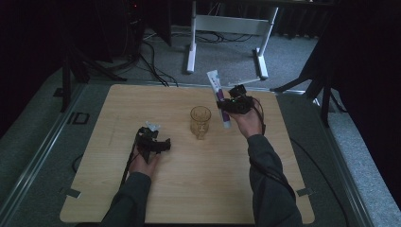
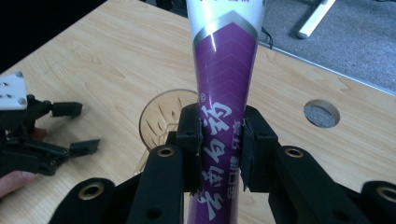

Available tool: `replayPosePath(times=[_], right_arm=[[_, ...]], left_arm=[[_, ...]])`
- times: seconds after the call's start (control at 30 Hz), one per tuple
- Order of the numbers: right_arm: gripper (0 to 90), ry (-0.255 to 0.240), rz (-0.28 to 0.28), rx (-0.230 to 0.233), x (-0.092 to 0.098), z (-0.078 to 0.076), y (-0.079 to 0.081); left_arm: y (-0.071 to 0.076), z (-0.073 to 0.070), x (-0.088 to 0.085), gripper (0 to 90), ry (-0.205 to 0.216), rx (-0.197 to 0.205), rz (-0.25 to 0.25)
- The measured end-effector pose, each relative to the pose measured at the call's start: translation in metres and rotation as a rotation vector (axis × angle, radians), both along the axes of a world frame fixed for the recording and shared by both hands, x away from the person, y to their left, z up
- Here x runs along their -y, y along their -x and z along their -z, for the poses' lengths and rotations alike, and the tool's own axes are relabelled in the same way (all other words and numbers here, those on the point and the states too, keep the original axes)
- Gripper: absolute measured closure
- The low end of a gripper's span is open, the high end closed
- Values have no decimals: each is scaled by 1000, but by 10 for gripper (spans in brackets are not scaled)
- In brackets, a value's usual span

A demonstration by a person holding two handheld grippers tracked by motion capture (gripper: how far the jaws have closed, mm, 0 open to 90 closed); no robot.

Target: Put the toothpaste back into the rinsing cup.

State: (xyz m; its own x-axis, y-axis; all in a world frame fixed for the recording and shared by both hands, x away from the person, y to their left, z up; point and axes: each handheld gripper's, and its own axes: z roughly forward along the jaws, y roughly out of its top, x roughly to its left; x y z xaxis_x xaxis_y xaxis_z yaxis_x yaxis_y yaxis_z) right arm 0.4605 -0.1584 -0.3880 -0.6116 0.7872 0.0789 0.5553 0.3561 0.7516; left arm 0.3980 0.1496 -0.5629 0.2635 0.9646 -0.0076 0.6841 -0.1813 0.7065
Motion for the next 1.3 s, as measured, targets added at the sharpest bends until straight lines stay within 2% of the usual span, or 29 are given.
replayPosePath(times=[0.57,1.0,1.3], right_arm=[[726,-56,-11,27,-14,-8,-9],[724,-64,-17,57,-24,-13,-18],[723,-81,-21,71,-28,-14,-19]], left_arm=[[0,0,1,129,1,-1,2],[-1,0,1,128,1,-1,6],[-1,0,2,128,0,-2,7]])
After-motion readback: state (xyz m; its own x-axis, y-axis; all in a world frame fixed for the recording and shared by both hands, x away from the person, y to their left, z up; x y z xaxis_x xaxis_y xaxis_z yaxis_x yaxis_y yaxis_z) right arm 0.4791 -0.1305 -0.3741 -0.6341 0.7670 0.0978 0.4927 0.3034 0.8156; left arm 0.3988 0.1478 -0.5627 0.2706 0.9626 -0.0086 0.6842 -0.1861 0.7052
